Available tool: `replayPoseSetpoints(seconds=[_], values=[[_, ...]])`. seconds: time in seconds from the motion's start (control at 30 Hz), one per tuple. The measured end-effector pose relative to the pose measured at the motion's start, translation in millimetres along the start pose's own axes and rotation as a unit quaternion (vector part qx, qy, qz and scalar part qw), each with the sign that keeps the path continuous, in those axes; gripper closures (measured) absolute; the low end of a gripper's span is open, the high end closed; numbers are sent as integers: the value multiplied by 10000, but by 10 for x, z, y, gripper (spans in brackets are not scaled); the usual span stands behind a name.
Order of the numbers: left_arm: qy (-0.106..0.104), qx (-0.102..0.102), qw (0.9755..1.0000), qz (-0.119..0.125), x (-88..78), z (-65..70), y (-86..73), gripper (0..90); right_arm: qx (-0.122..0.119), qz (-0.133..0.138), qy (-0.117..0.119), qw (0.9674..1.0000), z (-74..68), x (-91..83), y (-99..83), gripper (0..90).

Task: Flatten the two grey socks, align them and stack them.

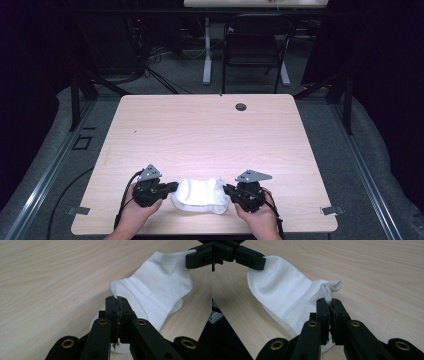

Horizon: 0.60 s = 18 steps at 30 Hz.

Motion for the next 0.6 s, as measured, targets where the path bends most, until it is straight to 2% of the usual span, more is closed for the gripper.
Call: replayPoseSetpoints(seconds=[0.03,0.1,0.23,0.4,0.6], values=[[15,71,10000,-22,-9,-1,-12,889,-20,2,-7,10000,-10,7,-13,865],[45,106,9999,-15,-14,4,-42,889,-53,-53,-29,10000,-14,20,-40,865],[49,173,9997,-159,9,-13,-92,888,-3,-60,-5,10000,-15,63,-94,865],[68,137,9998,-157,31,-28,-110,889,-101,-158,-18,9998,-36,97,-120,865],[75,109,9997,-197,64,-60,-140,888,-77,-202,-6,9998,-37,138,-151,865]])
Point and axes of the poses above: each handheld gripper's, and its own axes: x roughly forward along the jaws, y roughly out of its top, z roughly to its right, the point moved 1 cm from there along x, roughly forward along the jaws, and after that the axes turned 6 degrees about y, right-handed, at the moved point
